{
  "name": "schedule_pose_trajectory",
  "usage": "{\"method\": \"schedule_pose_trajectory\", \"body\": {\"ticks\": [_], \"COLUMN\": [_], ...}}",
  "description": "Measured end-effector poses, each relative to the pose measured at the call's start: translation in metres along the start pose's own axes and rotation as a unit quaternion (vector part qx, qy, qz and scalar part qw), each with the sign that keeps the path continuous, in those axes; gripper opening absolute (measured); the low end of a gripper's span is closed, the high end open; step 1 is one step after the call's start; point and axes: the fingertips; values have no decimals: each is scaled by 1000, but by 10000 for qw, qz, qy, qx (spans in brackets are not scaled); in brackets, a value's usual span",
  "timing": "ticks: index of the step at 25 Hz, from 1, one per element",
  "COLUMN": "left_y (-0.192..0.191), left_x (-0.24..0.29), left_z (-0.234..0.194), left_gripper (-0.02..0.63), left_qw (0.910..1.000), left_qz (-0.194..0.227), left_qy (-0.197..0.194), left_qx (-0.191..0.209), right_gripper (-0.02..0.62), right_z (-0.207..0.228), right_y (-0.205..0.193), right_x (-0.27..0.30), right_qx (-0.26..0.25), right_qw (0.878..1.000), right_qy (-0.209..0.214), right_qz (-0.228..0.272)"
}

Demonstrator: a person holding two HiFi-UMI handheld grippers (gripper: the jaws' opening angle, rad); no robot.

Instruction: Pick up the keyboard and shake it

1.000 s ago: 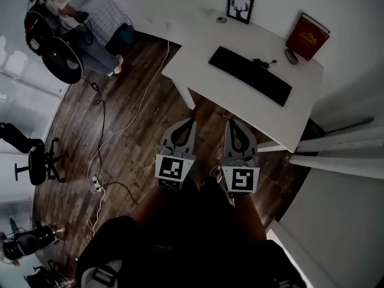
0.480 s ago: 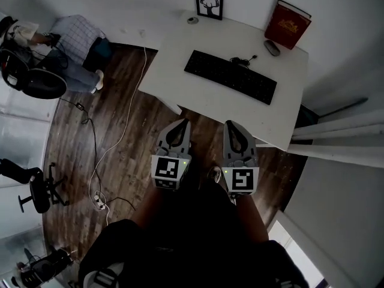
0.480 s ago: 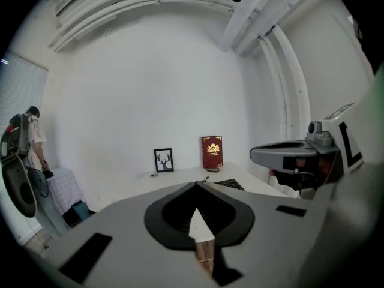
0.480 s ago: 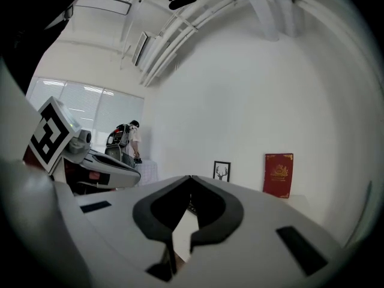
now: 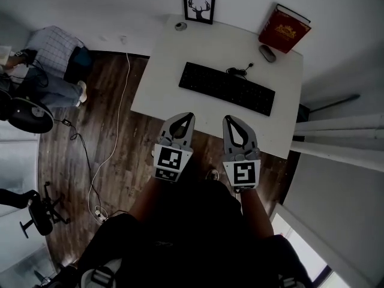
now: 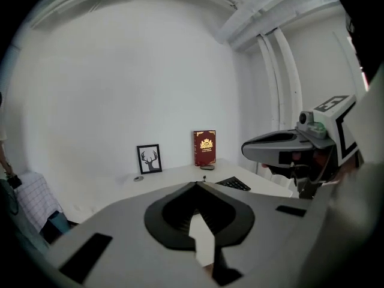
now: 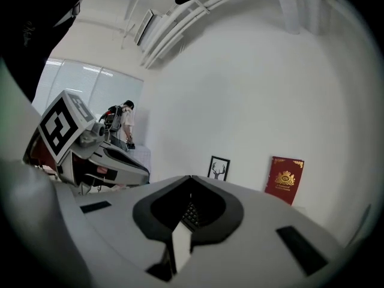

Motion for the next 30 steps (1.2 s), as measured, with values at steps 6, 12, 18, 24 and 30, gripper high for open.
{"method": "schedule_pose_trajectory", "body": {"ticks": [6,12,18,24,30], "left_y": [2,-9,-22,-27,-19], "left_x": [20,34,55,81,115], "left_z": [-56,-89,-100,-100,-108], "left_gripper": [3,3,3,3,3], "left_qw": [9994,9973,9945,9920,9874], "left_qz": [-121,-240,-458,-686,-985], "left_qy": [-338,-698,-941,-1060,-1222], "left_qx": [-6,38,14,52,184], "right_gripper": [21,21,21,21,21], "right_z": [-3,-4,3,28,66], "right_y": [8,2,-11,-20,-27], "right_x": [48,77,83,96,130], "right_qx": [-188,-218,-279,-105,-26], "right_qw": [9991,9963,9919,9900,9926], "right_qy": [-242,-558,-701,-696,-286], "right_qz": [-301,-613,-1020,-1222,-1179]}}
Point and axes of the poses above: the fingertips, and each gripper's own axes: x forward along the fingers, z to its right, y out of its top, and after that the axes turned 7 degrees about -z, right-handed
